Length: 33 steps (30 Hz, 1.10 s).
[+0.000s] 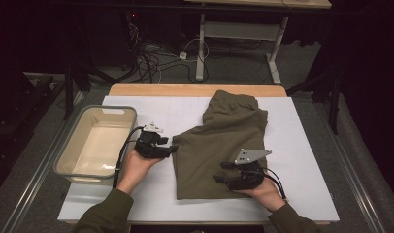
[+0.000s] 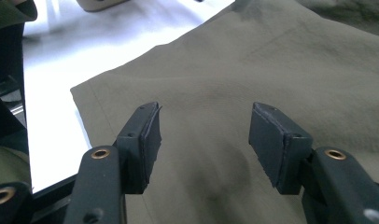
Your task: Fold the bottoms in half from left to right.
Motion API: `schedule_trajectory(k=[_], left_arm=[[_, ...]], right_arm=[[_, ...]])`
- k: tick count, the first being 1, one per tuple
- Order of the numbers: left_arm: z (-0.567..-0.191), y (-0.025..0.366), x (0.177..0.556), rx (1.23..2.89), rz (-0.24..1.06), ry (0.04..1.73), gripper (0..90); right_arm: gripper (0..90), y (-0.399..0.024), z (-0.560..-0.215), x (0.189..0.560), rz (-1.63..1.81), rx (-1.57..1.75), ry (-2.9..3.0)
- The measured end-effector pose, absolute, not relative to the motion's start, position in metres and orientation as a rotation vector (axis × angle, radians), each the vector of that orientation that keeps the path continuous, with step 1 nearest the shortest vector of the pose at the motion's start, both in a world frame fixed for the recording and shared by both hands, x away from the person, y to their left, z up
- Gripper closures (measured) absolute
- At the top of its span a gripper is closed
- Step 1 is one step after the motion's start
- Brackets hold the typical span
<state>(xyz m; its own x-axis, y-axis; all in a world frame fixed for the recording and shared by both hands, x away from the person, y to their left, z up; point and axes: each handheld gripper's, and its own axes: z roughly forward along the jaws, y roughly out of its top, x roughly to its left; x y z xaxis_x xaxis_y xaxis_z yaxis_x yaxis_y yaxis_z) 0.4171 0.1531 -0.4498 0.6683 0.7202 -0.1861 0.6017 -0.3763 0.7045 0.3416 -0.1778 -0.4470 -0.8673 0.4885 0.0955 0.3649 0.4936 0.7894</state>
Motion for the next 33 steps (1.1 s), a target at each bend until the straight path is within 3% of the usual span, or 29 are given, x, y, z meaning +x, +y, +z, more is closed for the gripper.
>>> schedule_trajectory(k=[12, 21, 33], left_arm=[[-0.47, 0.144, 0.459, 2.117, 0.133, 1.115, 57.2], [-0.476, 0.145, 0.465, 2.133, 0.093, 1.085, 82.9], [-0.471, 0.147, 0.462, 2.149, 0.085, 1.07, 85.2]], right_arm=[[45.9, -0.177, -0.448, 0.342, 1.303, 0.752, 2.588], [64.0, -0.165, -0.438, 0.369, 1.305, 0.769, 2.582], [88.3, -0.12, -0.437, 0.431, 1.25, 0.767, 2.585]])
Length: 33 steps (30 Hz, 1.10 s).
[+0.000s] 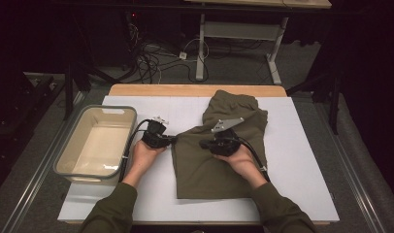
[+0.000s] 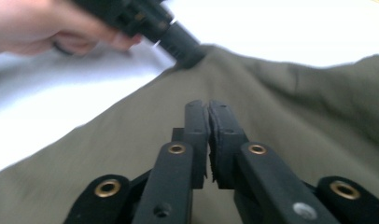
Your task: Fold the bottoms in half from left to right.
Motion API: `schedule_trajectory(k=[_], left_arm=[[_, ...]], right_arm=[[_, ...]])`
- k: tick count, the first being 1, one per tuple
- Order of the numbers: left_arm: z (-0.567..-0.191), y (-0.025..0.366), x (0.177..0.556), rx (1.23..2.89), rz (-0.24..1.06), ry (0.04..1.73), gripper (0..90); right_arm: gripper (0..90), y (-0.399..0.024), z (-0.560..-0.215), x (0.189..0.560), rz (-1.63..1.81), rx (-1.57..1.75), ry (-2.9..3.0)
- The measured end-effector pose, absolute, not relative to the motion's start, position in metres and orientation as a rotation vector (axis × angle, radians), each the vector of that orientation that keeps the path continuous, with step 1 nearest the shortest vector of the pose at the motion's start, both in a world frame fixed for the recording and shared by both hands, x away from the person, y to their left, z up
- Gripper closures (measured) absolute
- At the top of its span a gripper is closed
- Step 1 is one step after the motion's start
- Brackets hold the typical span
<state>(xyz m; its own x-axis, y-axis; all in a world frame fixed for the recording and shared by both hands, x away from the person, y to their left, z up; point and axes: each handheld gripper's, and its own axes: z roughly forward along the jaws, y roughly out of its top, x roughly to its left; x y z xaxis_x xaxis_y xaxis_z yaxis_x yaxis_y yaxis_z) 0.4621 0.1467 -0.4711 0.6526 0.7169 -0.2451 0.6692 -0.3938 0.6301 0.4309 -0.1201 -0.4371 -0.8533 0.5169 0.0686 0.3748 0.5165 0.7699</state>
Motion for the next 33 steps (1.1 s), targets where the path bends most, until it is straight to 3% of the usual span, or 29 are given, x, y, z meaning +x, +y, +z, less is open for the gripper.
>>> schedule_trajectory(k=[16, 24, 33], left_arm=[[-0.461, 0.151, 0.458, 2.096, 0.033, 1.06, 85.3], [-0.452, 0.142, 0.453, 2.024, -0.03, 0.999, 85.1], [-0.448, 0.124, 0.458, 2.044, 0.0, 1.019, 84.9]], right_arm=[[90.0, -0.073, -0.465, 0.483, 1.167, 0.868, 2.595], [90.0, -0.073, -0.479, 0.488, 1.164, 0.92, 2.593], [90.0, -0.08, -0.476, 0.481, 1.182, 0.9, 2.582]])
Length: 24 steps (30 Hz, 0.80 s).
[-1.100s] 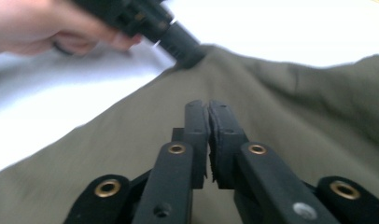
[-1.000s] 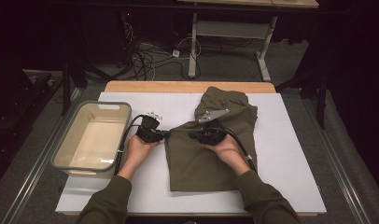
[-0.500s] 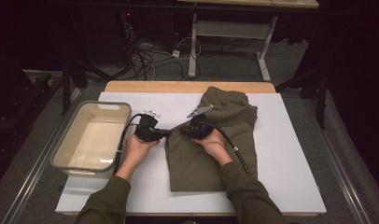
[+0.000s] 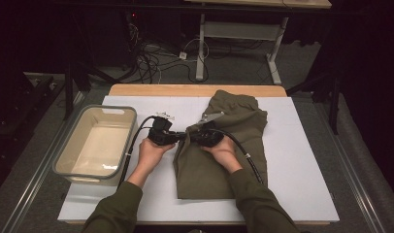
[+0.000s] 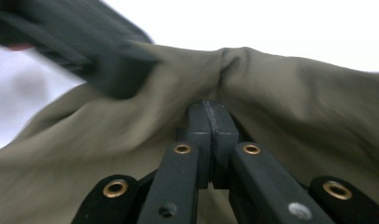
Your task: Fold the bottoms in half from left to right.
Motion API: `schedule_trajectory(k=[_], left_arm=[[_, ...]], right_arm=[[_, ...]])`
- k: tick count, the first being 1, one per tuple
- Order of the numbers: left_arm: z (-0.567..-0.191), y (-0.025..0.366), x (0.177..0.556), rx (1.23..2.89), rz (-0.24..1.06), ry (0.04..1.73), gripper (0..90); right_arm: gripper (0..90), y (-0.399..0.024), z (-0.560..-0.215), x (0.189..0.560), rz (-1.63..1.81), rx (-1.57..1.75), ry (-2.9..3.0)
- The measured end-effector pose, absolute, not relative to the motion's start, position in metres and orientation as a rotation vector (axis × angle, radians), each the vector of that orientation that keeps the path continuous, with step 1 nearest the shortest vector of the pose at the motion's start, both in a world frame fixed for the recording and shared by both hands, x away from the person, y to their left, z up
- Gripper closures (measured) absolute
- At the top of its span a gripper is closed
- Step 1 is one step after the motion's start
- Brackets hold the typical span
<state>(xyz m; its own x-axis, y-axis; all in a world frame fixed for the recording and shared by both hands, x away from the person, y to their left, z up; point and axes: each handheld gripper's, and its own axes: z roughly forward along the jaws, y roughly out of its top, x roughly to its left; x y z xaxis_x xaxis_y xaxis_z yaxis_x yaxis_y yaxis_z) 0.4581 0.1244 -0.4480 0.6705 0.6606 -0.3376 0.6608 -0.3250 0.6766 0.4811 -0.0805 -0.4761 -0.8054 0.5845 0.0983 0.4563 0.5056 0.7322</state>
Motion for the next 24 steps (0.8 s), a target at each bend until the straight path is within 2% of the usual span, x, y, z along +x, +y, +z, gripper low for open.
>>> schedule_trajectory(k=[7, 14, 21, 24], left_arm=[[-0.447, 0.108, 0.466, 2.049, -0.022, 1.014, 84.5], [-0.453, 0.085, 0.475, 2.065, -0.04, 1.004, 84.4], [-0.464, 0.076, 0.484, 2.066, -0.073, 0.995, 84.2], [-0.466, 0.076, 0.485, 2.047, -0.093, 0.975, 76.9]], right_arm=[[90.0, -0.114, -0.455, 0.447, 1.264, 0.797, 2.592], [90.0, -0.113, -0.429, 0.404, 1.391, 0.601, 2.611], [90.0, -0.081, -0.444, 0.392, 1.315, 0.505, 2.714], [90.0, -0.082, -0.455, 0.395, 1.201, 0.524, 2.731]])
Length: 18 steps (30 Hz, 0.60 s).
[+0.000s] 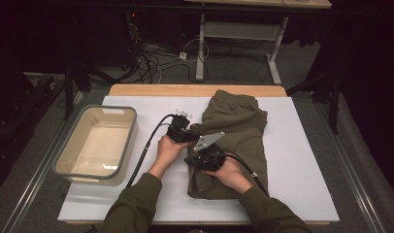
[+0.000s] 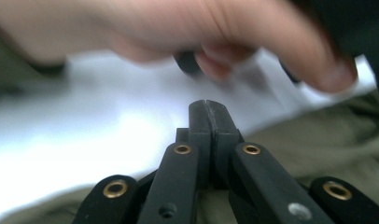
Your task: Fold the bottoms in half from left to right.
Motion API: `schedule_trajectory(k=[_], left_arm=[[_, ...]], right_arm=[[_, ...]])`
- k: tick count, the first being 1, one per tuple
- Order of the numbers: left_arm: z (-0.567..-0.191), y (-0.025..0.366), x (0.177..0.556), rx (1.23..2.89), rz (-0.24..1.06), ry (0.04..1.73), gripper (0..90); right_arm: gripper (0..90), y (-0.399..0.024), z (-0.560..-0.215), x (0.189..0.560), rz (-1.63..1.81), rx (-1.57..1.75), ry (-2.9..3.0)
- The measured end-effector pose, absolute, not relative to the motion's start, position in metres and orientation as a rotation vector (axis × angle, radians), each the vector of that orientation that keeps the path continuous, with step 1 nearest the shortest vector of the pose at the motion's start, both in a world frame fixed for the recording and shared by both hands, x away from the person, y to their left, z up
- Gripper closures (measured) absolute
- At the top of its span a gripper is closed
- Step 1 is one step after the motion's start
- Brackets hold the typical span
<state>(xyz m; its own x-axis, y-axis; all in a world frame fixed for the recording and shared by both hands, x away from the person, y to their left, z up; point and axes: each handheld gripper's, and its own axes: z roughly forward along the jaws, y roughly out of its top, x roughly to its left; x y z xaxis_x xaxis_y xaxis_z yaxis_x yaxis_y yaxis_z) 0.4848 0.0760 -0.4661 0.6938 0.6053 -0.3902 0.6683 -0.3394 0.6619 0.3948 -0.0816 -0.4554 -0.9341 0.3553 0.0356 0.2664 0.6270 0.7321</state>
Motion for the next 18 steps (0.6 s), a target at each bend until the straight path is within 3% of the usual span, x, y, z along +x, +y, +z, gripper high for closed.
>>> schedule_trajectory(k=[4, 8, 11, 13, 18], left_arm=[[-0.458, 0.081, 0.481, 2.045, -0.075, 0.937, 59.4], [-0.446, 0.091, 0.476, 2.04, -0.04, 0.914, 52.9], [-0.434, 0.107, 0.467, 2.043, 0.009, 0.887, 59.7], [-0.436, 0.11, 0.464, 2.06, 0.001, 0.879, 69.4], [-0.454, 0.096, 0.466, 2.127, -0.032, 0.847, 80.7]], right_arm=[[90.0, -0.092, -0.464, 0.398, 1.129, 0.559, 2.736], [90.0, -0.097, -0.468, 0.401, 1.094, 0.59, 2.74], [90.0, -0.097, -0.472, 0.401, 1.063, 0.589, 2.745], [90.0, -0.098, -0.472, 0.401, 1.064, 0.595, 2.747], [90.0, -0.099, -0.473, 0.402, 1.068, 0.597, 2.749]])
